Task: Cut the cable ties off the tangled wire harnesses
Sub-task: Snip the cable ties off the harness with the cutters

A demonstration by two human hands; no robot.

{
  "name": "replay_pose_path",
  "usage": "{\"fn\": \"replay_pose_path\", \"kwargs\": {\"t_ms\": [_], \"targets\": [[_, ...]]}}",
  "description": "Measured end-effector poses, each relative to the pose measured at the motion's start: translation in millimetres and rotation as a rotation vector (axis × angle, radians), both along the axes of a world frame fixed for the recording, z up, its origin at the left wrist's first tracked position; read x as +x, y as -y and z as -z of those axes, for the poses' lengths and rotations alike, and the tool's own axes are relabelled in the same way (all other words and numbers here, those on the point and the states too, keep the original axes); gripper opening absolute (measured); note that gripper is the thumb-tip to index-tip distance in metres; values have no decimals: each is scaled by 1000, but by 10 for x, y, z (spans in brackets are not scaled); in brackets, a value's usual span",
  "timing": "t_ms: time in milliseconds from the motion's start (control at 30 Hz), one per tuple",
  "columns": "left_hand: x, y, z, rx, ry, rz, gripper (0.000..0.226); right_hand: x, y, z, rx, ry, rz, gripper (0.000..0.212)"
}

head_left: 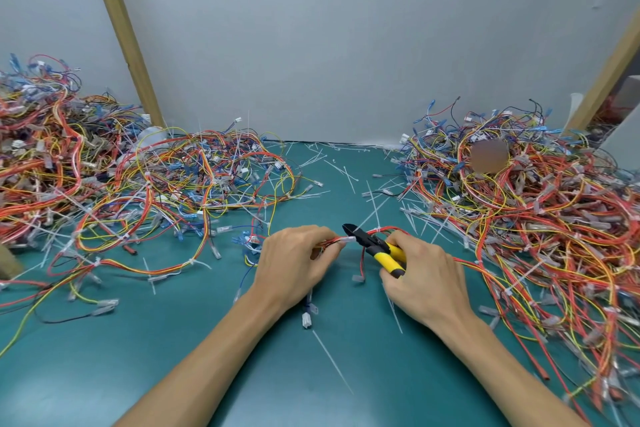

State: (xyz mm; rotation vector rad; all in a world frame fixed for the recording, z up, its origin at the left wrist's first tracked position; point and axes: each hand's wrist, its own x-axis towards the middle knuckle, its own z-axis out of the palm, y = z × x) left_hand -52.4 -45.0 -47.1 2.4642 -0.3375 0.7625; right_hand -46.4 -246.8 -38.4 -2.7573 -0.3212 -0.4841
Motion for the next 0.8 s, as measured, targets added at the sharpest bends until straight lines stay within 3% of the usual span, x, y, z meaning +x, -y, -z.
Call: {"fn": "replay_pose_path", "kwargs": {"t_ms": [100, 367, 800], "targets": [[-4, -16, -7, -27, -39, 28, 16, -3, 2, 30, 23, 8, -6, 15], [-45, -112, -166, -54, -30, 145, 36, -8, -25, 88, 38, 47, -7, 21], [37, -160, -29, -19, -206, 177, 23, 18, -24, 66, 33, 90, -16, 23]]}}
